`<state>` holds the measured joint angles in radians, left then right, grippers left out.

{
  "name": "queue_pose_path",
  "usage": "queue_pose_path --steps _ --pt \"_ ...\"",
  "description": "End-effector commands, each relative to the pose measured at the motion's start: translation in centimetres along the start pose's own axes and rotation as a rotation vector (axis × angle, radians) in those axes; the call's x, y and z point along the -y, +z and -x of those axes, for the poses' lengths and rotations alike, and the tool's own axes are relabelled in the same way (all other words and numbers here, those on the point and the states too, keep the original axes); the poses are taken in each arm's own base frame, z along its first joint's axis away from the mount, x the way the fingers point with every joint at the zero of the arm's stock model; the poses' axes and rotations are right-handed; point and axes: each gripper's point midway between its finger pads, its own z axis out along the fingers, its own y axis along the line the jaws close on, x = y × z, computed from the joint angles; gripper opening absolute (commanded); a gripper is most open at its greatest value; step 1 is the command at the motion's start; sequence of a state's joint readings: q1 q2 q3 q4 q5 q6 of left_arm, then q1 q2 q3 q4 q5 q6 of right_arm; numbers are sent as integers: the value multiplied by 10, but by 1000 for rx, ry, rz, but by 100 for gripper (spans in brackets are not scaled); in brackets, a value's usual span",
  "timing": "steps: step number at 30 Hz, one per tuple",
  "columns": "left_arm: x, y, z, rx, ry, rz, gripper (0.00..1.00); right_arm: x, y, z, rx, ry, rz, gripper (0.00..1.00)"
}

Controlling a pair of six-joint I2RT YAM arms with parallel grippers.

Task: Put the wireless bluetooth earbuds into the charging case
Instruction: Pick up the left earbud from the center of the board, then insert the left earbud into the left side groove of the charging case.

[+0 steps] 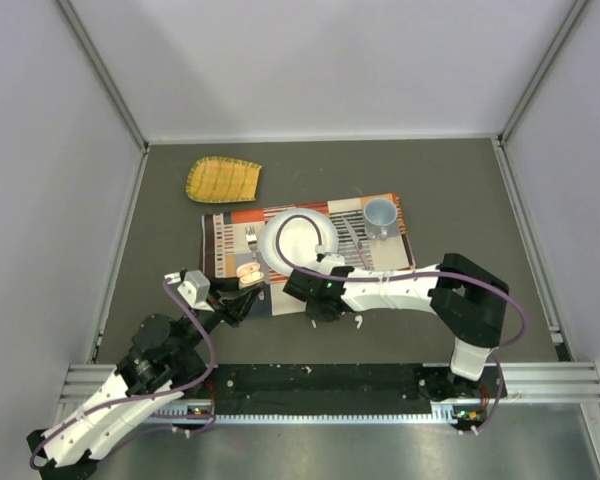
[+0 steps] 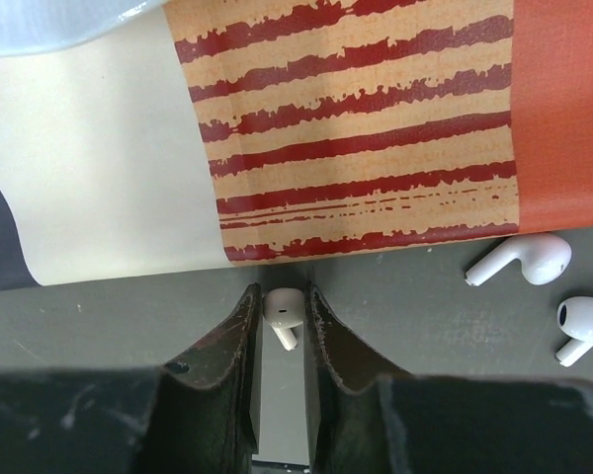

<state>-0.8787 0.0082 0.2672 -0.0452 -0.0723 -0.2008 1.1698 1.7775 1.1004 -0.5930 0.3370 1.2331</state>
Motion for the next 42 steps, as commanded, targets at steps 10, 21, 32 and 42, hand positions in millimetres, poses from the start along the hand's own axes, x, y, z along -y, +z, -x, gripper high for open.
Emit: queue_pose_path --steps 10,21,32,42 --pt "8 -15 54 257 -30 -38 0 7 -86 79 371 153 195 0" --pt "12 0 60 285 -38 -56 0 2 -232 151 764 291 562 0" --pt "30 29 57 257 -78 -135 0 -23 -324 158 911 193 1002 0" --pt "49 41 56 260 -48 -242 0 -46 -352 141 959 92 1241 0"
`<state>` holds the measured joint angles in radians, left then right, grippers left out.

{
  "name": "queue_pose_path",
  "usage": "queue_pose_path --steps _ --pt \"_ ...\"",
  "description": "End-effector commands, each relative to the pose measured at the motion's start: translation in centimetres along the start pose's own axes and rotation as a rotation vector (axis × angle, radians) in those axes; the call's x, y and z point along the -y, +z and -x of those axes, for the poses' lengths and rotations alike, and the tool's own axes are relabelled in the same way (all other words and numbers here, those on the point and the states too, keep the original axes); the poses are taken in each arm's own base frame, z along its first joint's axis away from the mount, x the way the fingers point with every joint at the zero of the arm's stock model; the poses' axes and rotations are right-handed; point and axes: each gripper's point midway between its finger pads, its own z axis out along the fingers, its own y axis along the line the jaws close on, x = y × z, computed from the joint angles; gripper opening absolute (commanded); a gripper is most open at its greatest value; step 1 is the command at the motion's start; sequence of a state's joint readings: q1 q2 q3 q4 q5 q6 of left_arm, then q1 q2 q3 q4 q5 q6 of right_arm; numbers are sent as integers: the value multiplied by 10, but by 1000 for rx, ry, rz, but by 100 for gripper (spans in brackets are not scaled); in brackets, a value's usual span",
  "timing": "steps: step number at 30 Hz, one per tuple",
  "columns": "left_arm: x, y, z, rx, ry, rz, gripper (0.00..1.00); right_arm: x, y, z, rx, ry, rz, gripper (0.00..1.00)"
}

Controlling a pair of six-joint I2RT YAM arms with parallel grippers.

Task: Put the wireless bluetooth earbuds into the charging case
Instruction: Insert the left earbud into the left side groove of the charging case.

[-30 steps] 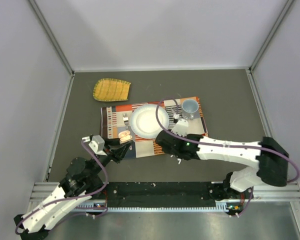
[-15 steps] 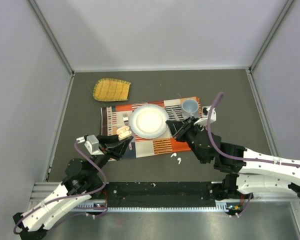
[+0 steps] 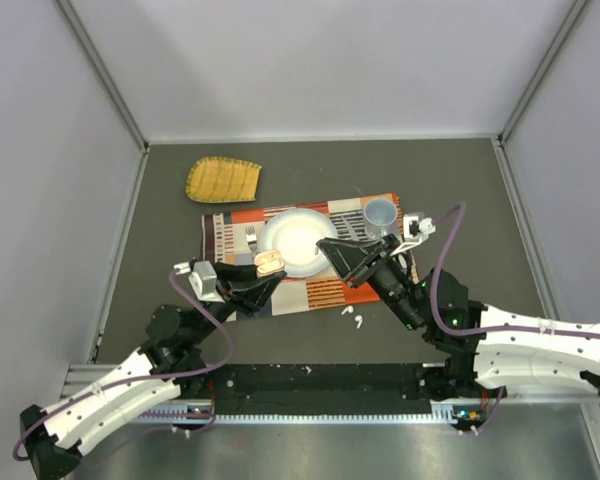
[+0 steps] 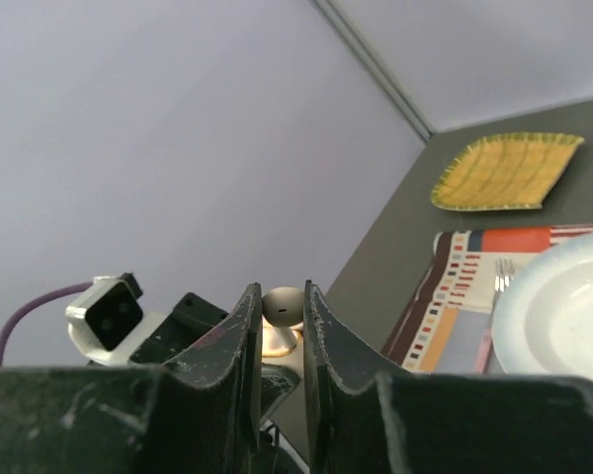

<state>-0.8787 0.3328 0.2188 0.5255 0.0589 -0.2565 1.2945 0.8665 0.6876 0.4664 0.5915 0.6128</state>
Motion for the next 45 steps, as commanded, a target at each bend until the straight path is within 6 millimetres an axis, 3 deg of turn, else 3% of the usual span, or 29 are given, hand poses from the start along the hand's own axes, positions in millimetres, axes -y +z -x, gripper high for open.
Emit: queue_pose_path --steps 1,8,18,26,37,45 --pt "15 7 24 93 10 -78 0 -45 -3 13 46 7 210 0" --pt "21 12 21 78 19 -113 0 -71 3 -4 10 -11 319 0" --pt "27 14 18 76 33 -154 0 -87 7 -32 -37 -26 389 0" --pt "34 15 22 90 51 -200 0 -81 13 -46 -53 -49 354 0" --pt "42 14 24 97 61 -240 0 -67 19 -45 -29 -64 286 0" --pt "42 16 24 96 66 -244 0 -70 20 -52 -43 -48 298 0"
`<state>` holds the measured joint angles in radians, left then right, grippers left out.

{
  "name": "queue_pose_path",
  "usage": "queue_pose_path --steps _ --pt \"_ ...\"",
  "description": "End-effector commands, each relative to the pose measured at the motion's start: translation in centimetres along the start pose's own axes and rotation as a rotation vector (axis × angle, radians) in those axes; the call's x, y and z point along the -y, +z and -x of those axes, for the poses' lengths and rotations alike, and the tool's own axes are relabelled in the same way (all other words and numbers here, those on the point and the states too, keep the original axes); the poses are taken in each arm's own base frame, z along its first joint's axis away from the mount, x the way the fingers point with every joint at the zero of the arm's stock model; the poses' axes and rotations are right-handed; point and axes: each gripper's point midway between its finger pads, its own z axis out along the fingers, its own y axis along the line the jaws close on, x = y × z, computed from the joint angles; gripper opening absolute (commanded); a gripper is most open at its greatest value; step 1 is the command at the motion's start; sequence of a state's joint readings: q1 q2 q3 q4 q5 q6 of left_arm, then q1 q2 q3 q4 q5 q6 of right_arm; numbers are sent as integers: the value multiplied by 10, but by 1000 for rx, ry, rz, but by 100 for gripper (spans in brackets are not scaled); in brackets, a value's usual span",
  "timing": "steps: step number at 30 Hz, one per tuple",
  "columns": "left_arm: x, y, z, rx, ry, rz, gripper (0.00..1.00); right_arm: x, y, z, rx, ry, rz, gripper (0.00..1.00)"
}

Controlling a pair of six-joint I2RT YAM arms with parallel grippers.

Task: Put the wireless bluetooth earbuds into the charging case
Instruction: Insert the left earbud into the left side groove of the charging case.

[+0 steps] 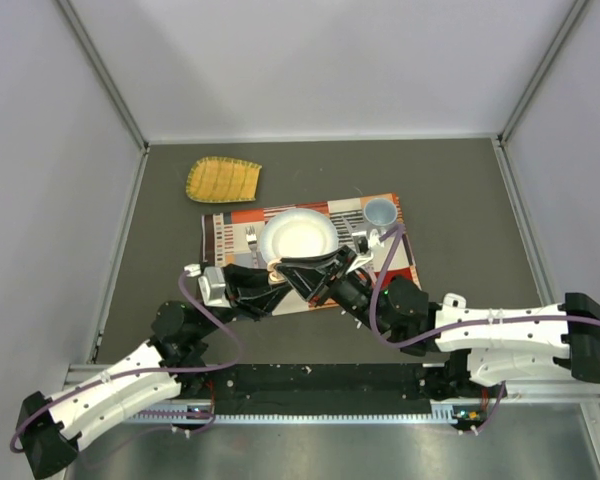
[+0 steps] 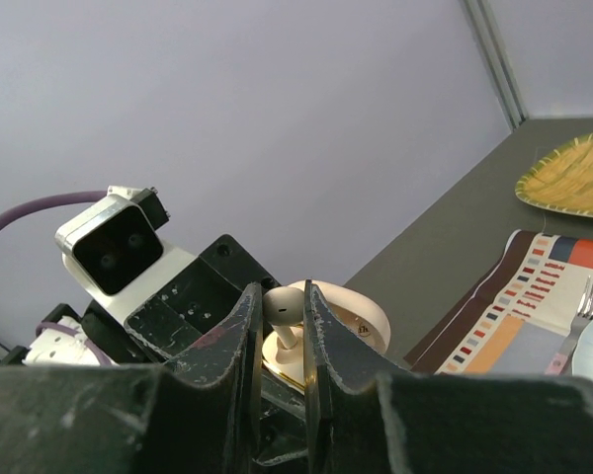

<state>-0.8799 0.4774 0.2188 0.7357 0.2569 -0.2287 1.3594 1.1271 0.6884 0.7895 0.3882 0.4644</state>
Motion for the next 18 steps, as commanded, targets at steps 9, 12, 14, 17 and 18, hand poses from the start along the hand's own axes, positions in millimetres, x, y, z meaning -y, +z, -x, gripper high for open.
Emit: queue_pose_path --steps 9,12,14,17,18 --pt "4 6 29 95 41 -15 0 -19 8 13 42 50 43 0" --pt "3 6 31 105 46 -5 0 -19 8 9 27 62 47 0" --pt "2 5 34 114 51 1 0 -16 7 3 11 61 38 0" --pt "0 5 36 123 56 12 0 -12 4 -2 0 69 23 0" --pt "0 5 37 126 58 13 0 -11 4 -4 -3 69 20 0"
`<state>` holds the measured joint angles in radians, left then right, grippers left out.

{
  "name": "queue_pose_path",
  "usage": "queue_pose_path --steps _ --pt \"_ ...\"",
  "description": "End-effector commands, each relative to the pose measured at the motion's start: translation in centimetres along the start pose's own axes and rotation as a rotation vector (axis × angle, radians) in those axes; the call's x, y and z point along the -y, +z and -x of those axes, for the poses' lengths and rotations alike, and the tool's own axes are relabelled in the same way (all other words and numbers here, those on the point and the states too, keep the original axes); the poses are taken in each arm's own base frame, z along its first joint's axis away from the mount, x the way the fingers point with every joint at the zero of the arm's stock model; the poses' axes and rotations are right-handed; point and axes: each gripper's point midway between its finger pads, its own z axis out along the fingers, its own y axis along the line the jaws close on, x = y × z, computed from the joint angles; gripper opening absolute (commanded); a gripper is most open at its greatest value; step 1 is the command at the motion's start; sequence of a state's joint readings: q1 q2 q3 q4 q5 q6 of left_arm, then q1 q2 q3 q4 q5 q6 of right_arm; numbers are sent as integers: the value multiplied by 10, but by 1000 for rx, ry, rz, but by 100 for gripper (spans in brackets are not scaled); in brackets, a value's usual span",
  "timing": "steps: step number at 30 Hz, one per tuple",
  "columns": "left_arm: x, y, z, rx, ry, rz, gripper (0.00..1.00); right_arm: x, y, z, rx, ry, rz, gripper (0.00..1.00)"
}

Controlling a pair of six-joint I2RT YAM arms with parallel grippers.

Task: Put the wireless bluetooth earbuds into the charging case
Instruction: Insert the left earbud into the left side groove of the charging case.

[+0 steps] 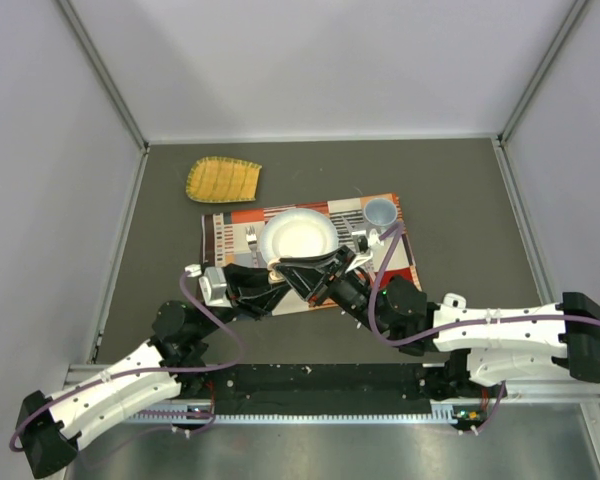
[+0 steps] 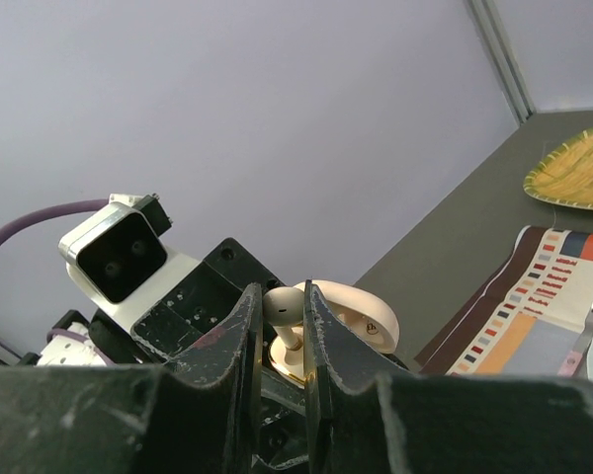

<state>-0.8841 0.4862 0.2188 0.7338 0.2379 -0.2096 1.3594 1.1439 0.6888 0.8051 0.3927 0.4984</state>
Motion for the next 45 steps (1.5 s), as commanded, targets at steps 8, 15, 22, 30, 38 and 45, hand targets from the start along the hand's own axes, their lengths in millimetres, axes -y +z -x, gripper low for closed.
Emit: queue_pose_path --steps 8,15,22,30,38,45 --pt "0 4 43 148 49 15 0 -6 -1 -11 -38 11 0 0" --pt "0 6 44 153 52 14 0 -5 1 -16 -56 -9 -19 0" --pt "0 7 42 148 46 10 0 -10 3 -17 -56 -29 -10 0" --pt "-7 3 51 185 56 55 0 -2 3 -23 -88 -85 -65 0" --pt "-9 3 54 200 67 69 0 2 0 -26 -95 -112 -91 4" --pt "-5 3 53 192 66 45 0 6 3 -25 -102 -134 -121 6"
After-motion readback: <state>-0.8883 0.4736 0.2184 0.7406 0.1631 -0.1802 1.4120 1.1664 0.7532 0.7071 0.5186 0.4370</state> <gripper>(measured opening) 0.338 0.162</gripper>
